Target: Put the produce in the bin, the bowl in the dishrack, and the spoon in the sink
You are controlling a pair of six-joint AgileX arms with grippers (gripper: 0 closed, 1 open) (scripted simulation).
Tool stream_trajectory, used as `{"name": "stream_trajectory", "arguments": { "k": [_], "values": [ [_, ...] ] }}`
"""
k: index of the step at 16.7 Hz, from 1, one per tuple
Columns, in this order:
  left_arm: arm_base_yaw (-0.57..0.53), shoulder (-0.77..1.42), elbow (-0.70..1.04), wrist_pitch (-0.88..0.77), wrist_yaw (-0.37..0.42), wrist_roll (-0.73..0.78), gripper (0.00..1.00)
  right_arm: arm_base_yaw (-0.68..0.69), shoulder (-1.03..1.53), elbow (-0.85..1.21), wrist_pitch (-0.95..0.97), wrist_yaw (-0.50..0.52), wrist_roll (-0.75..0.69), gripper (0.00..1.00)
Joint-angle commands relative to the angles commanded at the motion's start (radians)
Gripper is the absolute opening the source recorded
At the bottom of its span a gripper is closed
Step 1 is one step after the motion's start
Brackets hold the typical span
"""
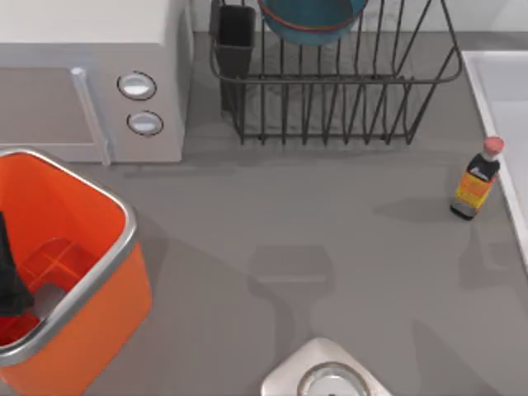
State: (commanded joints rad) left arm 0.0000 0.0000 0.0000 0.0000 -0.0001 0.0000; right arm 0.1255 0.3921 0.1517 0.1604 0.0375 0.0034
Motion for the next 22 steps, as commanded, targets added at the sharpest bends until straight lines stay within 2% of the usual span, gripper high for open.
{"name": "stream_trajectory", "arguments": {
  "k": [5, 9, 16, 22],
  "values": [
    [0.000, 0.000, 0.000, 0.000, 0.000, 0.000, 1.00, -0.100, -0.320, -0.129, -0.129, -0.036, -0.004, 1.00],
    [0.000, 0.000, 0.000, 0.000, 0.000, 0.000, 1.00, -0.125, -0.392, -0.152, -0.160, -0.038, -0.003, 1.00],
    [0.000, 0.000, 0.000, 0.000, 0.000, 0.000, 1.00, -0.121, -0.356, -0.127, -0.187, -0.037, 0.002, 1.00],
    [0.000, 0.000, 0.000, 0.000, 0.000, 0.000, 1.00, -0.114, -0.037, 0.067, -0.448, -0.036, 0.044, 1.00]
  ]
}}
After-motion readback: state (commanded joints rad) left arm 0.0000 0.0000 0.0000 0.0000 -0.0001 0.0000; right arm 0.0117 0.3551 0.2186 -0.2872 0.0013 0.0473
